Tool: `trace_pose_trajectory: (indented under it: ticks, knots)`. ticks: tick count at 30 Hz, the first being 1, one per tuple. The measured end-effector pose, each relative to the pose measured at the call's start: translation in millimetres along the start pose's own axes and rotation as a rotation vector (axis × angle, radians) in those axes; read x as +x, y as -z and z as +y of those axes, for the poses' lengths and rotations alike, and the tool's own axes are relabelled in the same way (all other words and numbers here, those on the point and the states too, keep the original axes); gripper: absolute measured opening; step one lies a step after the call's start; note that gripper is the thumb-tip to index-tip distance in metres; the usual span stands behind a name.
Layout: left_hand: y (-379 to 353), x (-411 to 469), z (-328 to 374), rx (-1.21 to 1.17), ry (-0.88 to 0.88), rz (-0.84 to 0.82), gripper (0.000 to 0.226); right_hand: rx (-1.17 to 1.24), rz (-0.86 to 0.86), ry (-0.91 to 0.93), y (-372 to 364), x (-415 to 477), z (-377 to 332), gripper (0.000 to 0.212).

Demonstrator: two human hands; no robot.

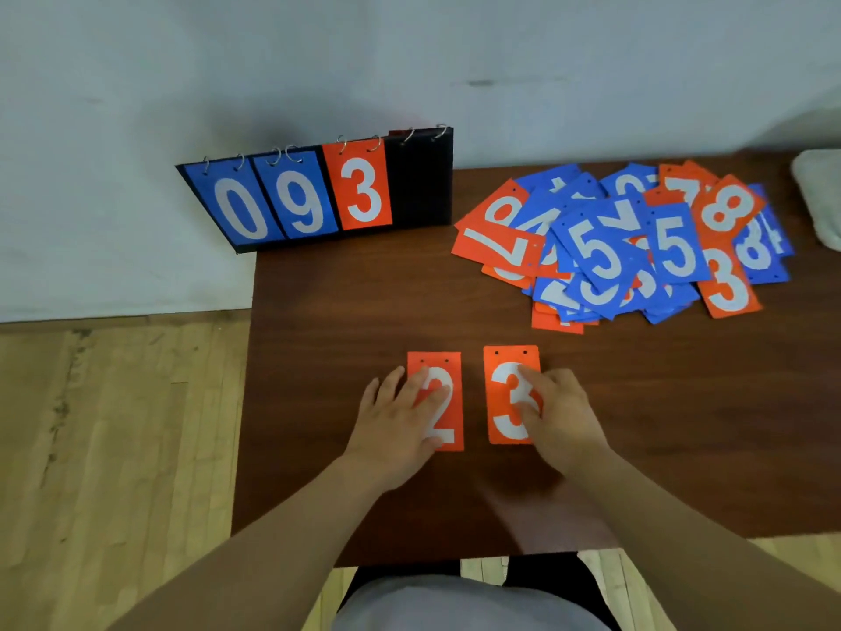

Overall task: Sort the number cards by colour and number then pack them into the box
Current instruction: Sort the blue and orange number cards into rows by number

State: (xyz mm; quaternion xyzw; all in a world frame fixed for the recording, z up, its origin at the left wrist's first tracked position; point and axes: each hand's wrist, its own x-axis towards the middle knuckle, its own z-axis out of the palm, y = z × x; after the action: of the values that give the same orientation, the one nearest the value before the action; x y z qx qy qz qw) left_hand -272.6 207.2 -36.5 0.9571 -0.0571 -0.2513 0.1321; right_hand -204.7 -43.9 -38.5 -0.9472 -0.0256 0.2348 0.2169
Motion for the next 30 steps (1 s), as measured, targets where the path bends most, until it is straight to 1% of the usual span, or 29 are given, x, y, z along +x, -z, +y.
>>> trace_pose_trajectory:
  ticks: [2, 3, 6, 8, 12, 18, 21, 24, 27, 30]
  knots:
    - [-4, 0, 0, -0.001, 0.024, -0.008, 0.072, -0.233, 0.022, 0.031, -5, -2, 0, 0.057]
    - [-5, 0, 1, -0.002, 0.038, -0.004, 0.073, -0.29, 0.008, 0.04, -6, -3, -2, 0.059]
    - [-9, -2, 2, -0.006, 0.075, 0.009, 0.072, -0.33, -0.043, 0.097, -8, -4, -5, 0.061]
    - [-10, -1, 3, -0.012, 0.088, 0.011, 0.071, -0.352, -0.047, 0.14, -8, -6, -5, 0.061]
    - [-5, 0, 5, -0.008, 0.078, -0.011, 0.072, -0.386, -0.096, 0.179, -6, -1, -8, 0.062]
    - [0, 1, 8, -0.017, 0.083, -0.038, 0.071, -0.376, -0.13, 0.187, 2, 2, -15, 0.067]
    - [4, 2, 16, -0.063, 0.149, 0.0, 0.066, -0.271, -0.129, 0.156, 12, 6, -15, 0.07]
    - [17, 13, 32, -0.084, 0.181, 0.102, 0.067, -0.18, -0.057, 0.129, 37, 13, 0, 0.064]
    - [37, 40, 60, -0.11, 0.16, 0.14, 0.07, -0.163, 0.043, 0.13, 73, 26, 33, 0.06]
    - [54, 77, 97, -0.142, 0.166, 0.196, 0.07, -0.169, 0.072, 0.12, 114, 48, 71, 0.058]
